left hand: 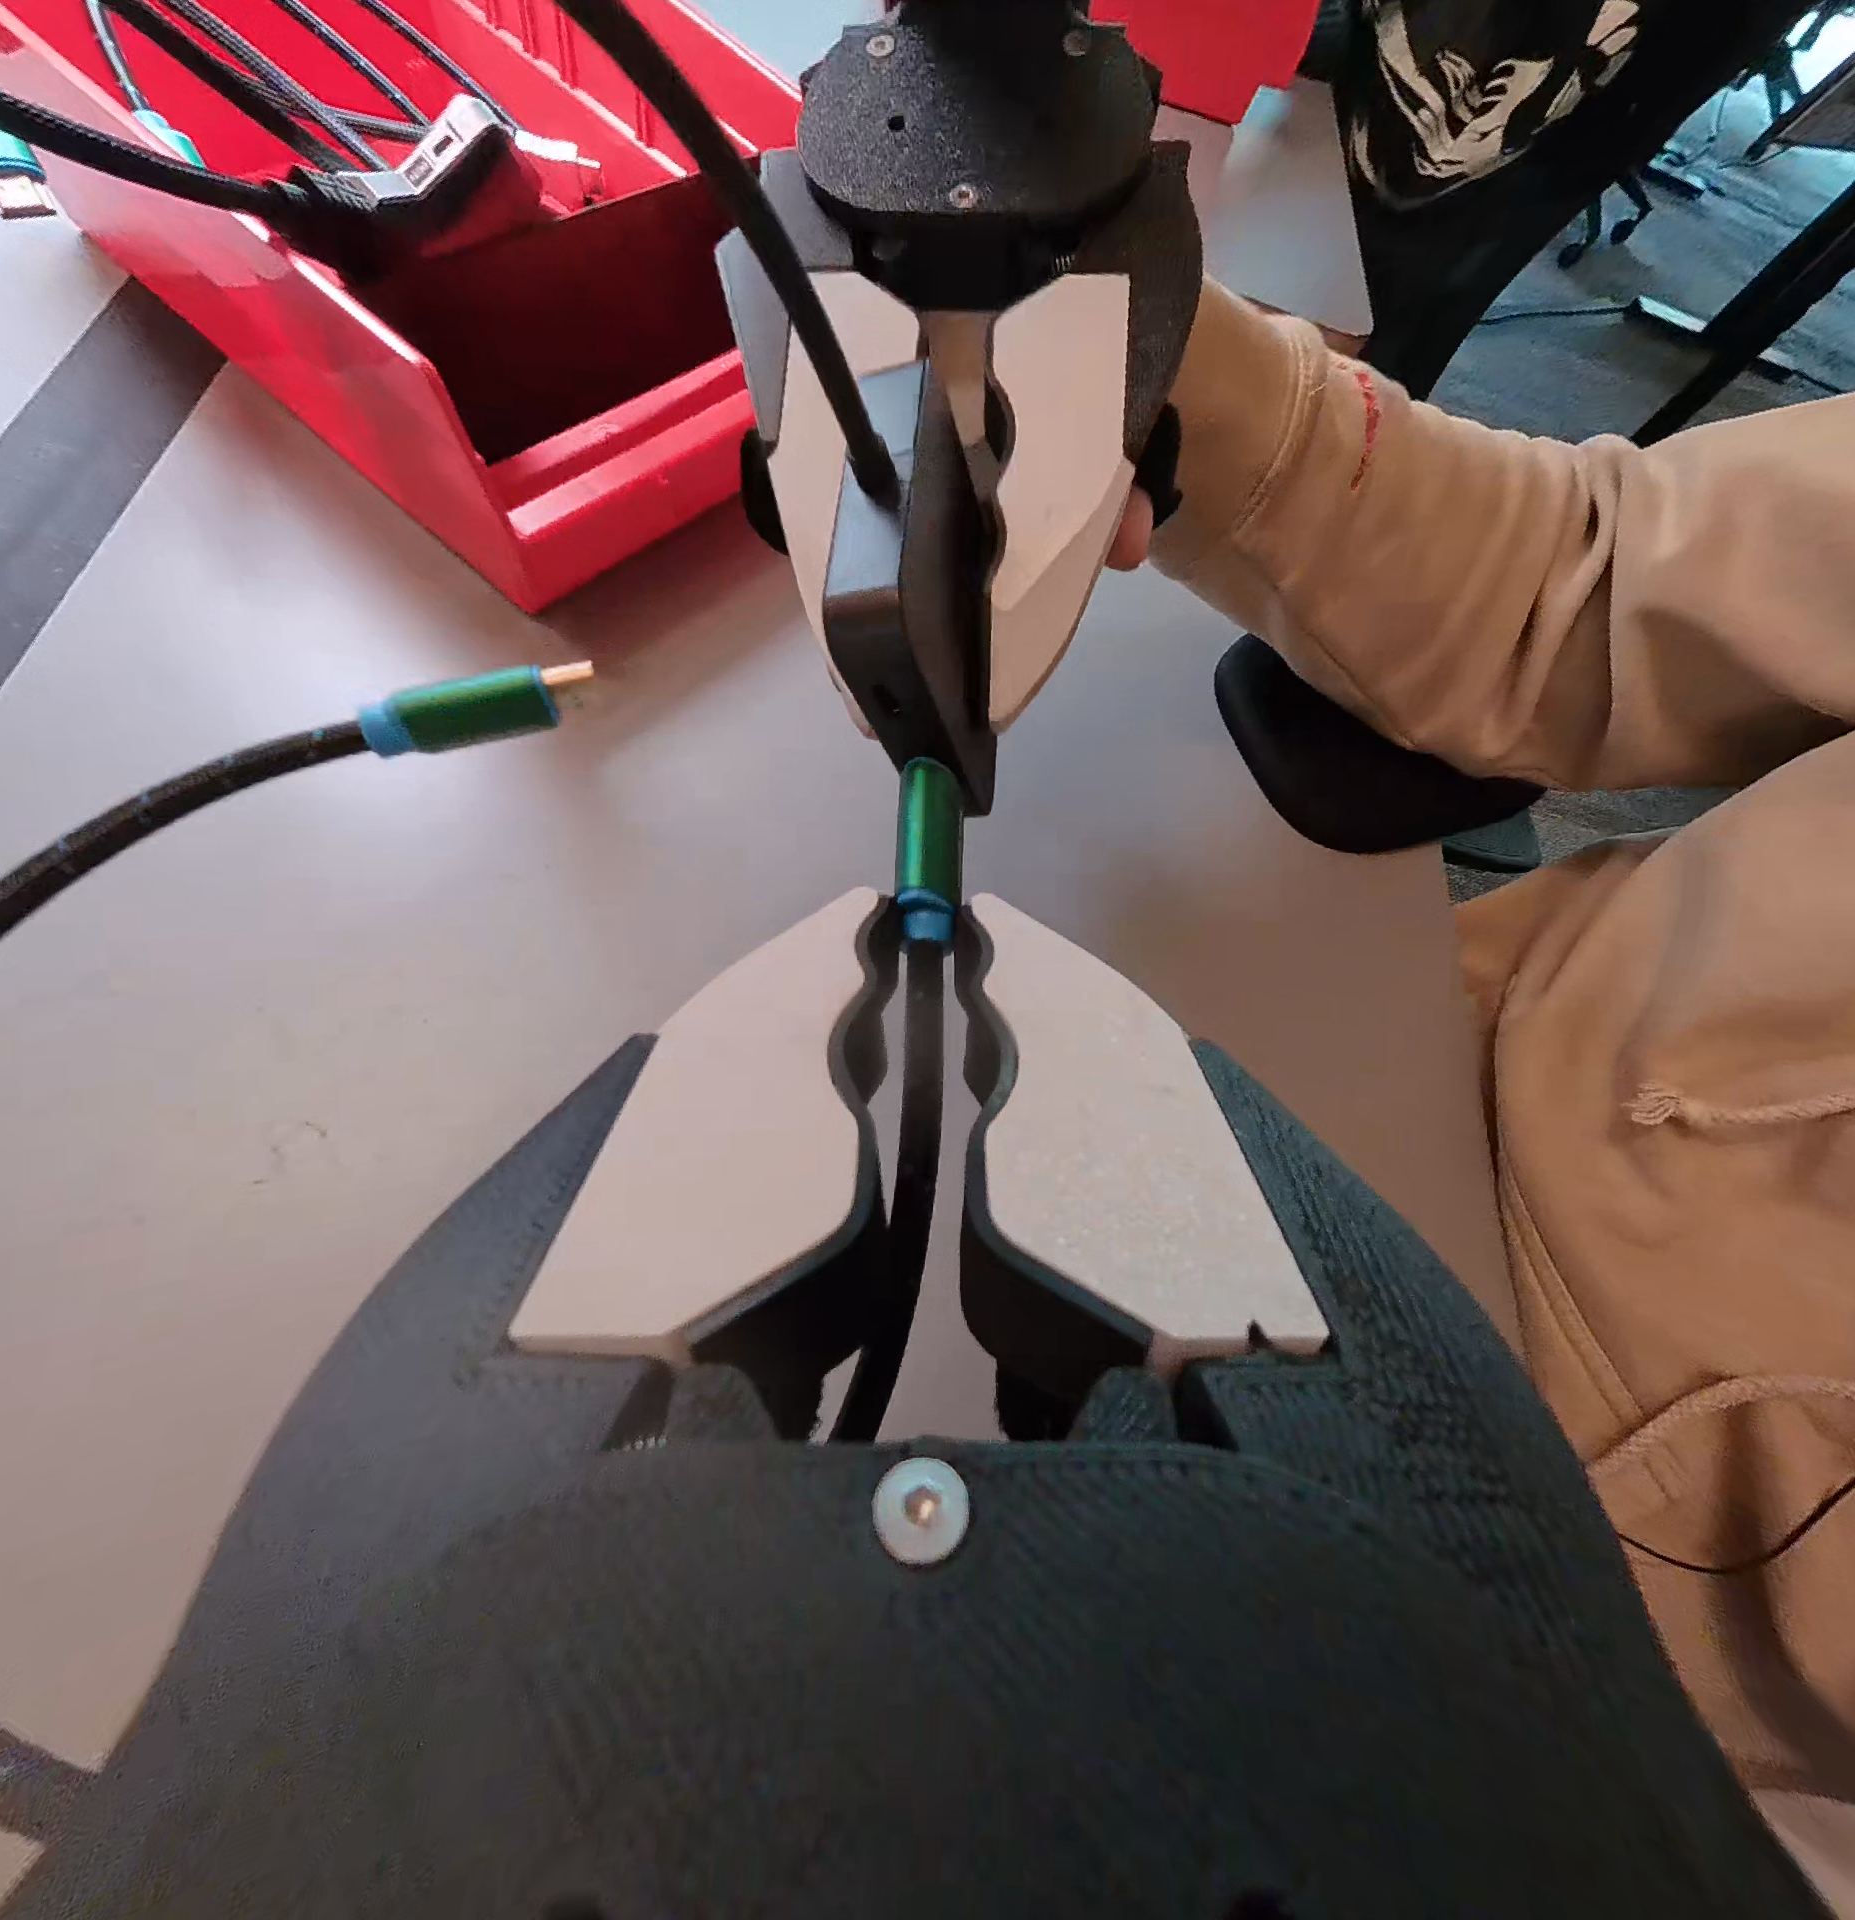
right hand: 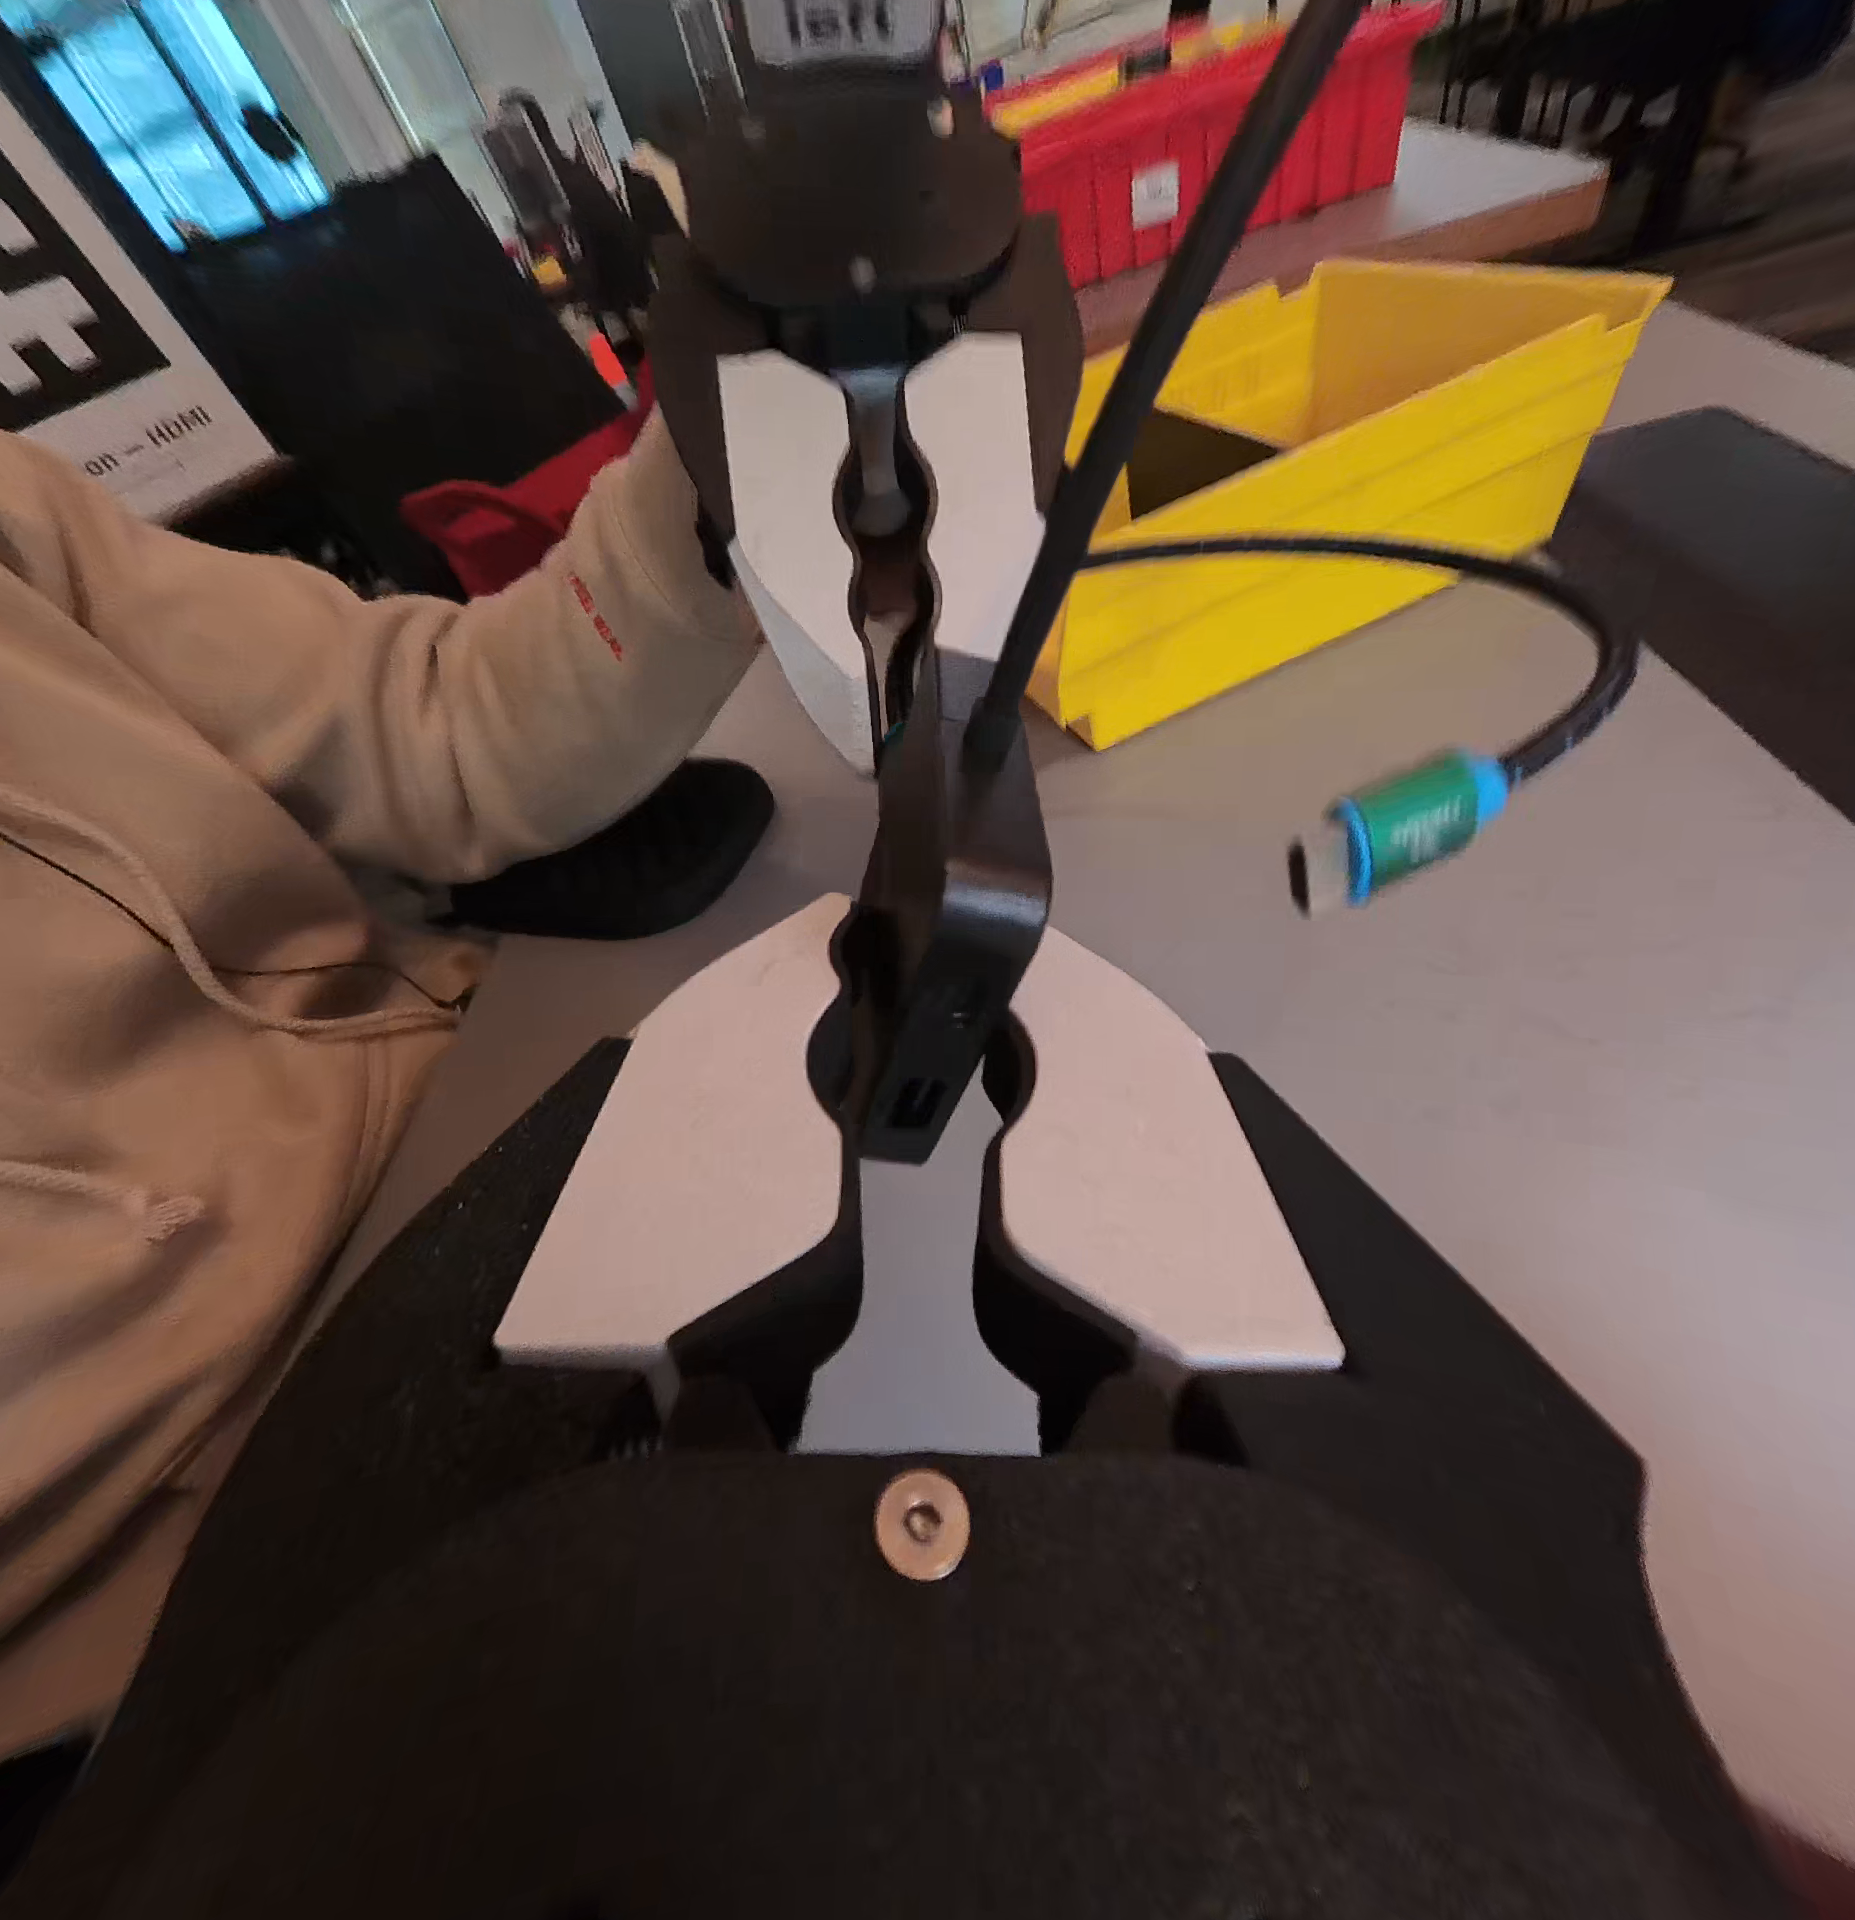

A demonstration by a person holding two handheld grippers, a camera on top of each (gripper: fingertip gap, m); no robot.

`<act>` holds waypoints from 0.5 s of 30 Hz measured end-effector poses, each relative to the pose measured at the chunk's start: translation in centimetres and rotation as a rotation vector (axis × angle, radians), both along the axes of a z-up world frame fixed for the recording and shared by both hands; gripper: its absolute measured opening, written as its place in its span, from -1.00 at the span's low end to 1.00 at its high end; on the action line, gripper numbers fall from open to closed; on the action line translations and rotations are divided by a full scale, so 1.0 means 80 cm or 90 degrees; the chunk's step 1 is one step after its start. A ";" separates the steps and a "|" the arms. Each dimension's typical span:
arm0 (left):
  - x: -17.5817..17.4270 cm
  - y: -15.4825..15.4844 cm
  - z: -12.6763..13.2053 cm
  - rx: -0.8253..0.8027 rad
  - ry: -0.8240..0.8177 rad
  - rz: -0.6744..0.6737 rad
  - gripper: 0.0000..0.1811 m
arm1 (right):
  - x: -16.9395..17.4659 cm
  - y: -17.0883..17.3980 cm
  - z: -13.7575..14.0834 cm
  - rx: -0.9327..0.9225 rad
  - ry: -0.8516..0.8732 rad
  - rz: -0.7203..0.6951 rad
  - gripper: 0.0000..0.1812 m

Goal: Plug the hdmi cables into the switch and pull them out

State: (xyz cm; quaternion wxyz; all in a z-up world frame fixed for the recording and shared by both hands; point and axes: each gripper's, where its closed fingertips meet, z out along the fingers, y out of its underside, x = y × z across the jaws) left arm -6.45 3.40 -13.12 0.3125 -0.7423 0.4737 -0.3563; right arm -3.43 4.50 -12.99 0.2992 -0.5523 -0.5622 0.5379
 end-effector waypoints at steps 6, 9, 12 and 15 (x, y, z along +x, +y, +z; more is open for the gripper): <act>0.002 -0.009 -0.004 0.001 0.018 -0.022 -0.89 | -0.004 -0.007 0.016 -0.033 0.041 0.014 -0.85; 0.005 -0.012 -0.009 -0.018 0.018 -0.035 -0.90 | 0.000 -0.012 0.004 0.002 -0.019 0.024 -0.86; 0.013 -0.015 -0.016 -0.044 0.007 -0.046 -0.90 | 0.007 -0.016 -0.008 0.012 -0.063 0.037 -0.86; 0.016 -0.016 -0.034 -0.052 0.038 -0.058 -0.90 | 0.010 -0.017 -0.019 0.016 -0.097 0.043 -0.86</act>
